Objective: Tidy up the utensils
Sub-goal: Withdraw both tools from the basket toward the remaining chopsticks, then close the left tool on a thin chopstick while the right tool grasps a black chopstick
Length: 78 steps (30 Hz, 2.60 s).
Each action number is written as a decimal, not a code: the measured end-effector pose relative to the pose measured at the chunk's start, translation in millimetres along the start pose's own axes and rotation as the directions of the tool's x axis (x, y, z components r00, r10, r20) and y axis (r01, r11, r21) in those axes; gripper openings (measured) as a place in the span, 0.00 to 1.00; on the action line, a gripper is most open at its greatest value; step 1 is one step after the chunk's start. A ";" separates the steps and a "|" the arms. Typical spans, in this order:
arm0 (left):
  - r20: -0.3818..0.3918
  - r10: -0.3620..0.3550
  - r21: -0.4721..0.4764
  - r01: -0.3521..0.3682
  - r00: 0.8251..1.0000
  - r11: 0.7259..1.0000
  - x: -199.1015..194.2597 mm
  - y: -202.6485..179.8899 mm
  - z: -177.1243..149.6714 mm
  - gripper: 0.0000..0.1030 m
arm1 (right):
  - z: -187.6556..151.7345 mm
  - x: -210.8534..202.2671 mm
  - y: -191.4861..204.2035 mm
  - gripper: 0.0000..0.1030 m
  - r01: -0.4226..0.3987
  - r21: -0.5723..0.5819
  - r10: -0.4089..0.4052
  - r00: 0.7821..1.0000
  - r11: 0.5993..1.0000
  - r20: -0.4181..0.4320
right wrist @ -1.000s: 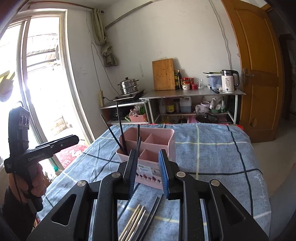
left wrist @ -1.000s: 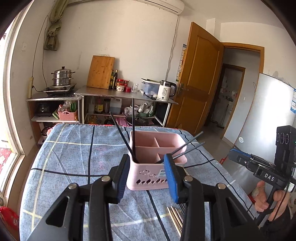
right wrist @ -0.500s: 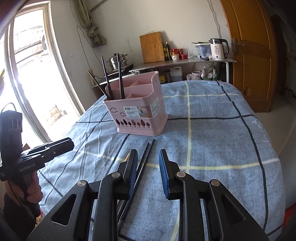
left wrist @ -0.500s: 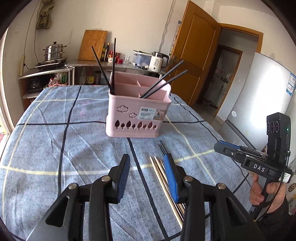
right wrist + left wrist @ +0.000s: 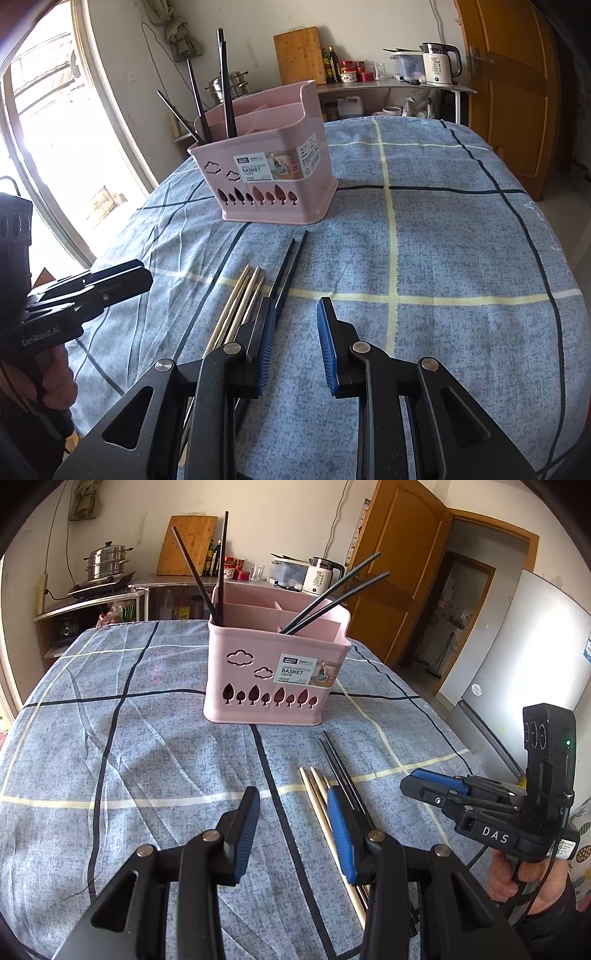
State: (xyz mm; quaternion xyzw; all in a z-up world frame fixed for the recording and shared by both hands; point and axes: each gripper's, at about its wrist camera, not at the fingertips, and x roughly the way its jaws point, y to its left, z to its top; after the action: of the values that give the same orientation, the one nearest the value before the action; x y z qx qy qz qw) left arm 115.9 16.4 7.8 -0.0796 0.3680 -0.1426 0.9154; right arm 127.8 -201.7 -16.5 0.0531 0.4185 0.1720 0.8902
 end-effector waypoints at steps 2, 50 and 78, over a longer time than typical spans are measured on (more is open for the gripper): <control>-0.003 0.004 -0.010 -0.004 1.000 1.000 0.6 3.1 -0.1 0.39 | 0.2 8.7 2.8 0.24 0.002 -0.007 -0.002 1.000 1.000 -0.023; -0.242 -0.045 0.042 0.056 0.969 0.998 130.2 -49.0 43.1 0.24 | -3.4 13.0 -56.9 0.09 0.120 0.027 -0.116 0.987 0.992 -0.112; -0.239 0.022 0.080 -0.002 0.971 0.997 147.4 -73.9 43.8 0.07 | 46.6 55.8 -68.1 0.07 0.180 0.018 -0.175 0.974 0.984 -0.143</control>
State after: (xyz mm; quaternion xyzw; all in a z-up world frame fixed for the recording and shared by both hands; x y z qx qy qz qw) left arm 233.0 -98.8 -38.3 -0.0233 0.4703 -0.1601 0.8676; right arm 214.2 -243.6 -43.3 0.0168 0.4860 0.0887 0.8693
